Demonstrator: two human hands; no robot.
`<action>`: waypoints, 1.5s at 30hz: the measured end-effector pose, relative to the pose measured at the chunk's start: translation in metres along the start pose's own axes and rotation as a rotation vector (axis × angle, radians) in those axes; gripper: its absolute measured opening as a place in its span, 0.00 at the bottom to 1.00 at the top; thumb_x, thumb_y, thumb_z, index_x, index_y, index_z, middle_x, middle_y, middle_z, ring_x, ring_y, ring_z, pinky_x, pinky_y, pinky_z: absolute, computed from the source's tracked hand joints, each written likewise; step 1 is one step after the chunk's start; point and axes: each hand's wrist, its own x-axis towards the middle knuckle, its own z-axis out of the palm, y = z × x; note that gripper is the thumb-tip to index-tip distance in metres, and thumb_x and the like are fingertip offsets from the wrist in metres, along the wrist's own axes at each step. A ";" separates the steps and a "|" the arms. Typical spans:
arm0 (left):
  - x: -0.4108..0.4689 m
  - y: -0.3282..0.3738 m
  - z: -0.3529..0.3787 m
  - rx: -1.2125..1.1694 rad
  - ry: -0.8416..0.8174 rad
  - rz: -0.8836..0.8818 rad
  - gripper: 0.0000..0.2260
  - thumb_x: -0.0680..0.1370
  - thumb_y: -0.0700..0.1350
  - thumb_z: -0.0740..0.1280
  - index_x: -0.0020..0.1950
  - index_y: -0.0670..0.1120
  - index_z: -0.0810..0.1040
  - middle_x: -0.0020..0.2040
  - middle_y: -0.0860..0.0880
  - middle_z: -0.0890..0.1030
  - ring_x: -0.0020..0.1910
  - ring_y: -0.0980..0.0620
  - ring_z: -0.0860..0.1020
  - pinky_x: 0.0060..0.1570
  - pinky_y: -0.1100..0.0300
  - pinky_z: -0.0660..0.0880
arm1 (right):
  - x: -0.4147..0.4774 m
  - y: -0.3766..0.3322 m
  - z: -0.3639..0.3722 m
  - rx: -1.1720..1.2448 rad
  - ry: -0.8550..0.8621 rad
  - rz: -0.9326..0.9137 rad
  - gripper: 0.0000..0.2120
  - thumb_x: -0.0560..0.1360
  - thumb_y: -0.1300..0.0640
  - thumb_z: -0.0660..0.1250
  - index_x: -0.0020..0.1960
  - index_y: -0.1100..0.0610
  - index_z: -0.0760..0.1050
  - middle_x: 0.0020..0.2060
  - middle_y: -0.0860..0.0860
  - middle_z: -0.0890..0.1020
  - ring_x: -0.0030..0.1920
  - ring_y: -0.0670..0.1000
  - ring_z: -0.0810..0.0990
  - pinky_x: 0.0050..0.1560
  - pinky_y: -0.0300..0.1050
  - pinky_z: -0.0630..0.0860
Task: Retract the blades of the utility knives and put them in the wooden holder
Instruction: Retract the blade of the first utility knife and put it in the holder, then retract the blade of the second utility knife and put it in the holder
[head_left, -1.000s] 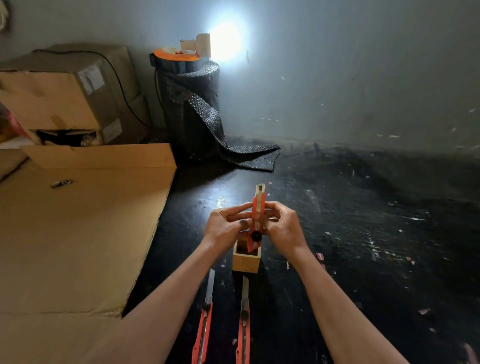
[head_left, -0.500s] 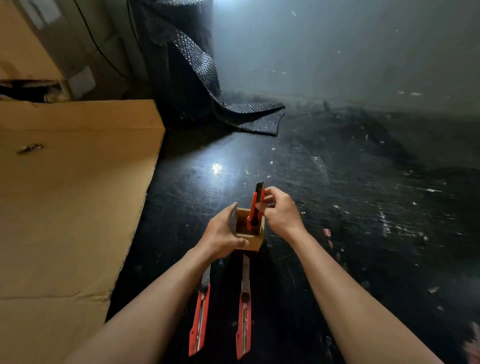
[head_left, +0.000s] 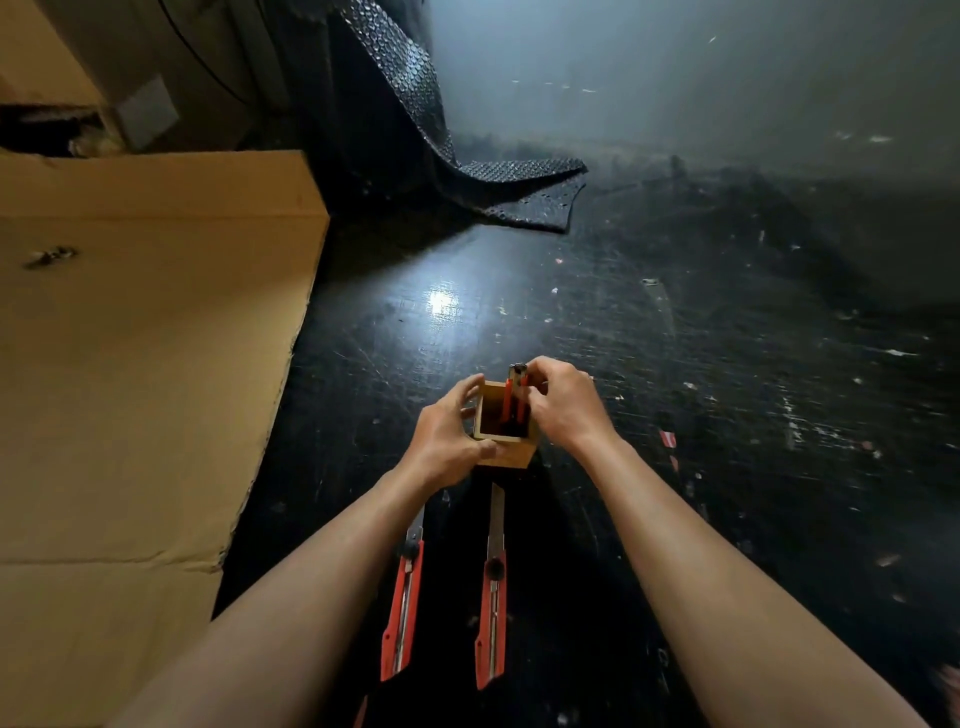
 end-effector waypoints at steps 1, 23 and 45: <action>0.000 0.000 0.000 0.000 0.001 0.001 0.46 0.66 0.38 0.82 0.80 0.50 0.65 0.75 0.45 0.74 0.70 0.47 0.76 0.58 0.62 0.74 | 0.000 0.000 0.000 -0.005 0.005 -0.001 0.07 0.79 0.60 0.67 0.56 0.55 0.81 0.51 0.55 0.86 0.50 0.56 0.83 0.49 0.52 0.80; -0.093 -0.004 0.032 0.065 0.227 -0.026 0.32 0.72 0.44 0.78 0.75 0.45 0.72 0.68 0.46 0.80 0.68 0.48 0.77 0.70 0.48 0.74 | -0.098 0.017 0.003 0.060 0.060 0.073 0.22 0.79 0.54 0.70 0.72 0.56 0.71 0.65 0.55 0.81 0.65 0.55 0.79 0.63 0.54 0.79; -0.172 -0.029 0.077 -0.106 0.105 -0.263 0.15 0.75 0.36 0.74 0.59 0.50 0.84 0.52 0.53 0.87 0.54 0.57 0.84 0.57 0.56 0.82 | -0.197 0.053 0.058 0.314 -0.290 0.276 0.12 0.78 0.61 0.70 0.59 0.50 0.75 0.47 0.47 0.84 0.44 0.43 0.84 0.38 0.36 0.79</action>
